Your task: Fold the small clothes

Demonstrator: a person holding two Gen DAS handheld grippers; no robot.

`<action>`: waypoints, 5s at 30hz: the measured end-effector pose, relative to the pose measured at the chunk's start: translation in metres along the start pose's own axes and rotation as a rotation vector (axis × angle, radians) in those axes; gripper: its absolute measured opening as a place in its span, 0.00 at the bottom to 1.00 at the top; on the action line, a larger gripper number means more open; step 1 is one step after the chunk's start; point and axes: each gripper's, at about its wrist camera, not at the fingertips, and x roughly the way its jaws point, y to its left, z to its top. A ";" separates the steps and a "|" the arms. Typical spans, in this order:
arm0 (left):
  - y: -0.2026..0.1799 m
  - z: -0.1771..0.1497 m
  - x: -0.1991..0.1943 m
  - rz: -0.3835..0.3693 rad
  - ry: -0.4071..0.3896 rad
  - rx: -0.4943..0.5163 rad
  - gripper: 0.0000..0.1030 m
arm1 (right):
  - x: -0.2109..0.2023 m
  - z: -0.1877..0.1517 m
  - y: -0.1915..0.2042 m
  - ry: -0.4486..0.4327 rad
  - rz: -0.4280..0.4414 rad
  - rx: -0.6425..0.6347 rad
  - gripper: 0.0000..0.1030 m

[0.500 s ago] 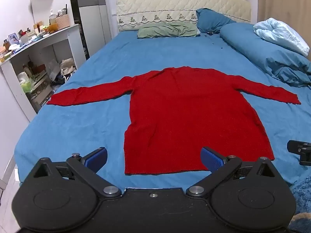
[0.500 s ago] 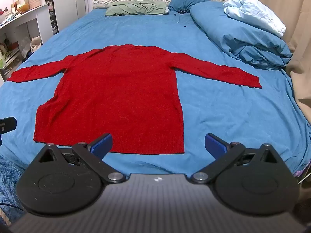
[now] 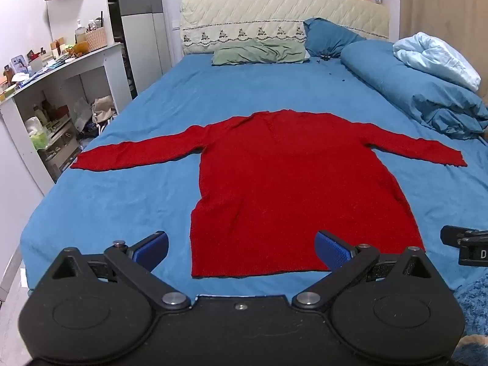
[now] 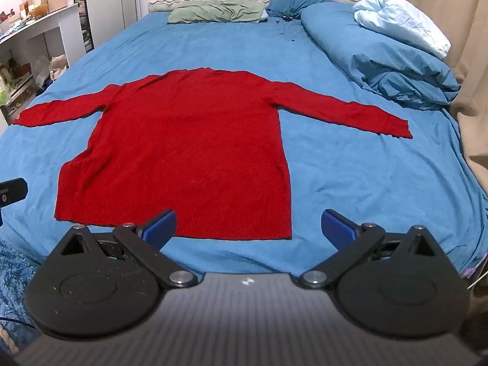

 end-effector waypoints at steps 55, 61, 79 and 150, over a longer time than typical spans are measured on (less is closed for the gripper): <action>-0.004 0.002 0.000 -0.009 -0.020 -0.007 1.00 | 0.009 -0.004 0.000 0.020 0.019 0.004 1.00; -0.005 0.001 0.002 -0.009 -0.019 -0.005 1.00 | 0.010 -0.004 0.000 0.021 0.020 0.004 1.00; -0.005 0.001 0.002 -0.009 -0.019 -0.006 1.00 | 0.010 -0.004 -0.001 0.023 0.021 0.005 1.00; -0.270 0.238 0.485 -0.300 0.378 0.220 1.00 | 0.379 0.163 -0.343 -0.097 -0.212 0.846 0.22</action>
